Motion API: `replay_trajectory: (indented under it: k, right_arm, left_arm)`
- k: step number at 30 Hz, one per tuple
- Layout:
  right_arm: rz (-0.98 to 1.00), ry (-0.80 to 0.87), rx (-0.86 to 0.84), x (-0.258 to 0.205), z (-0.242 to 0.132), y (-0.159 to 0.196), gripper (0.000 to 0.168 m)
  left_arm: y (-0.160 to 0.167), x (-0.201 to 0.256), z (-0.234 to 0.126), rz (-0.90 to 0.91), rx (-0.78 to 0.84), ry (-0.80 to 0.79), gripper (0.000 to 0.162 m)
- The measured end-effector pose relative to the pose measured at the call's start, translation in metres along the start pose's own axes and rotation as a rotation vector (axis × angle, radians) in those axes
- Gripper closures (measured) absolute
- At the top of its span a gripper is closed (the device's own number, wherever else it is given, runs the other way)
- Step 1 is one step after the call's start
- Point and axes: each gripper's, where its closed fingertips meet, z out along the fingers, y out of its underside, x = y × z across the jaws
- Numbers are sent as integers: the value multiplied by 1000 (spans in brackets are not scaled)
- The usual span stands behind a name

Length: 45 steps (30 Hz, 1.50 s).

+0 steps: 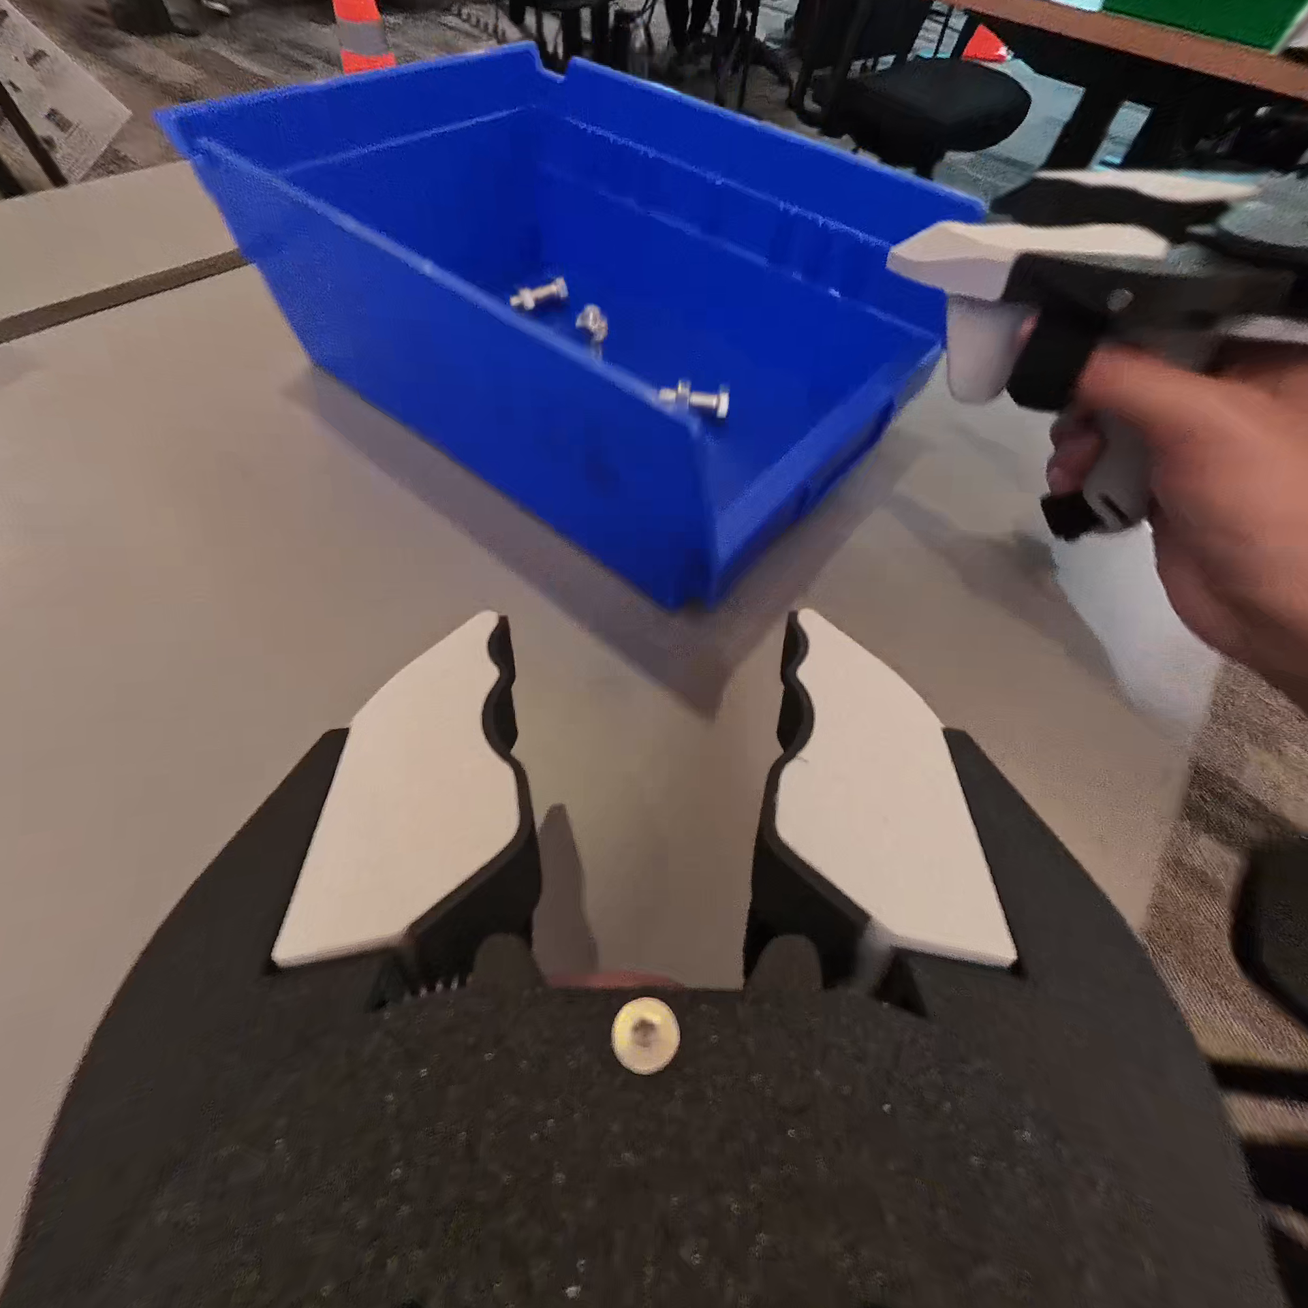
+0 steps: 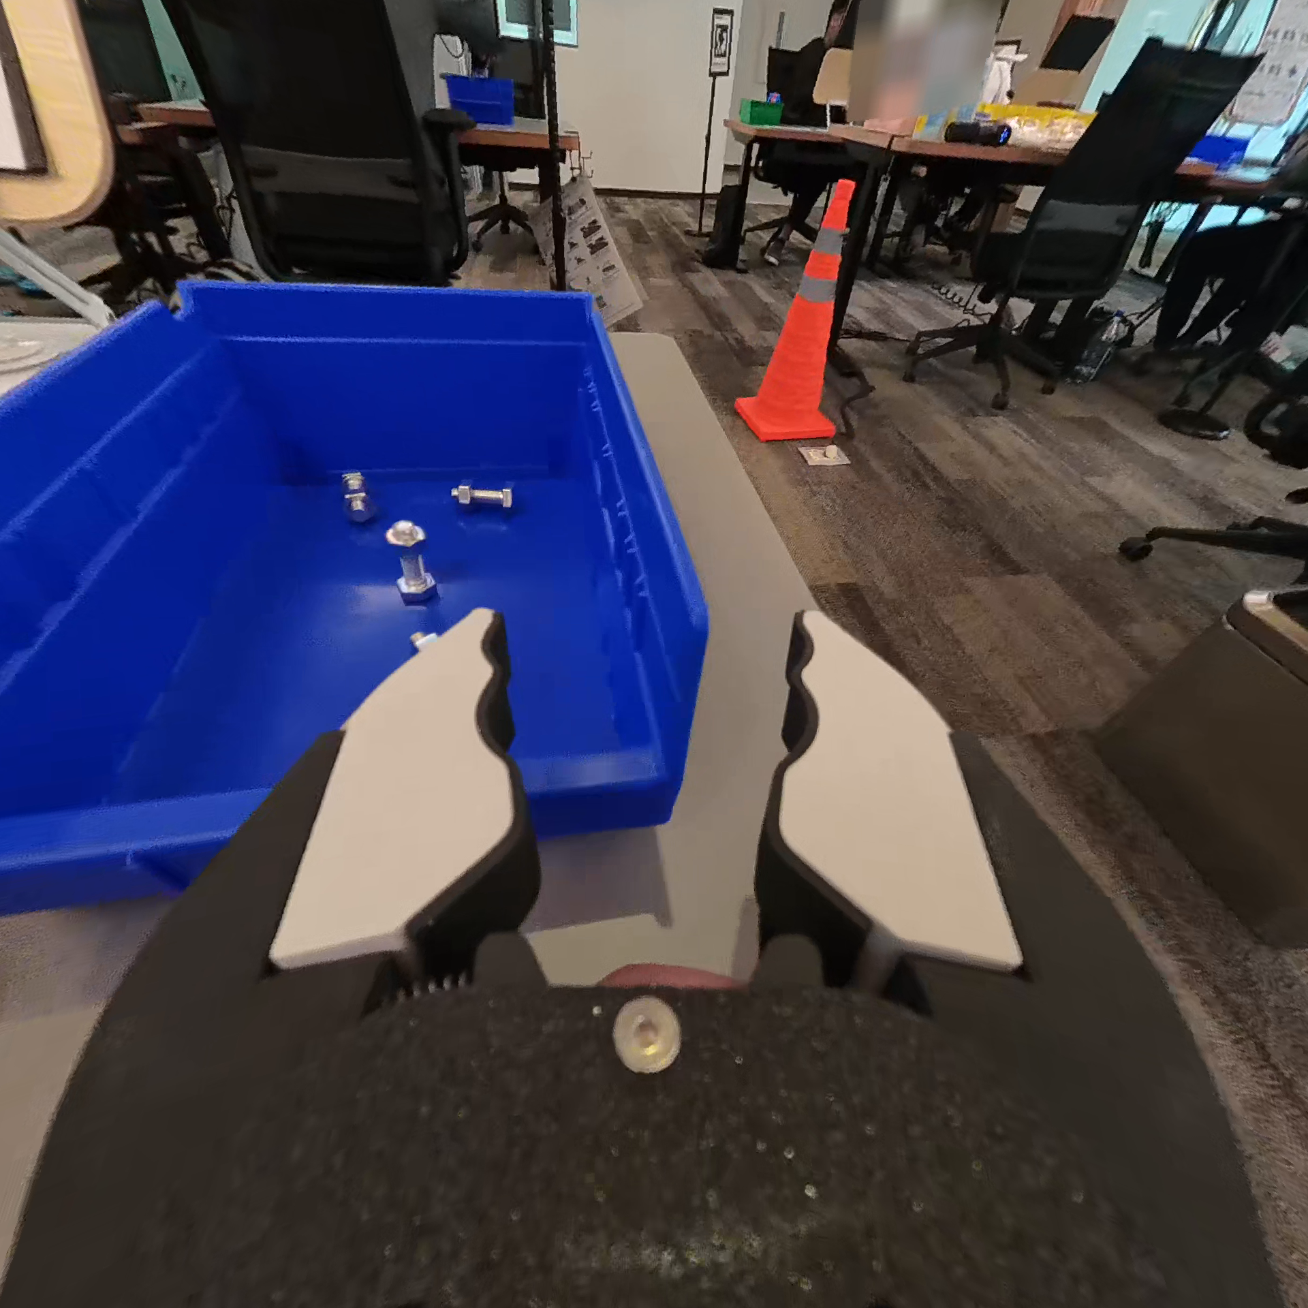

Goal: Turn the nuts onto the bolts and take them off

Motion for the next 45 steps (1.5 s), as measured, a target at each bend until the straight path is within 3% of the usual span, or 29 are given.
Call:
replay_trajectory:
  k: [3, 5, 6, 9, 11, 14, 19, 25, 33, 39, 43, 45]
  right_arm:
    - [50, -17, -33, 3, 11, 4, 95]
    - [74, -28, -68, 4, 19, 10, 96]
    - [87, -44, -77, 1, 22, 12, 100]
    - [114, -82, -133, -7, 27, 22, 132]
    - [99, -69, -151, -9, 25, 23, 162]
    - [95, -102, -158, -29, 19, 18, 166]
    - [79, -61, -90, -75, -4, -12, 166]
    - [115, -120, -34, -187, -25, -35, 166]
    - [152, -247, -121, -334, -33, -16, 165]
    - [182, -259, -108, -377, -37, 2, 165]
    - [223, -243, -85, -381, -36, 5, 163]
    - [211, -299, -83, -386, -37, 6, 155]
  left_arm:
    - [-23, -1, 49, -18, 20, -94, 102]
    - [-29, 1, 69, -81, 22, -94, 118]
    - [-29, -2, 74, -127, 8, -115, 117]
    - [-31, -10, 80, -133, -2, -170, 127]
    - [-30, -28, 76, -90, -21, -291, 140]
    - [-28, -50, 68, -89, -28, -375, 151]
    - [-28, -81, 28, -179, 1, -395, 157]
    - [-25, -148, -74, -189, 59, -520, 159]
    - [39, -227, -186, -247, 12, -684, 159]
    - [76, -254, -207, -282, -1, -696, 158]
    - [80, -262, -205, -274, 24, -693, 158]
    - [79, -261, -204, -268, 35, -666, 152]
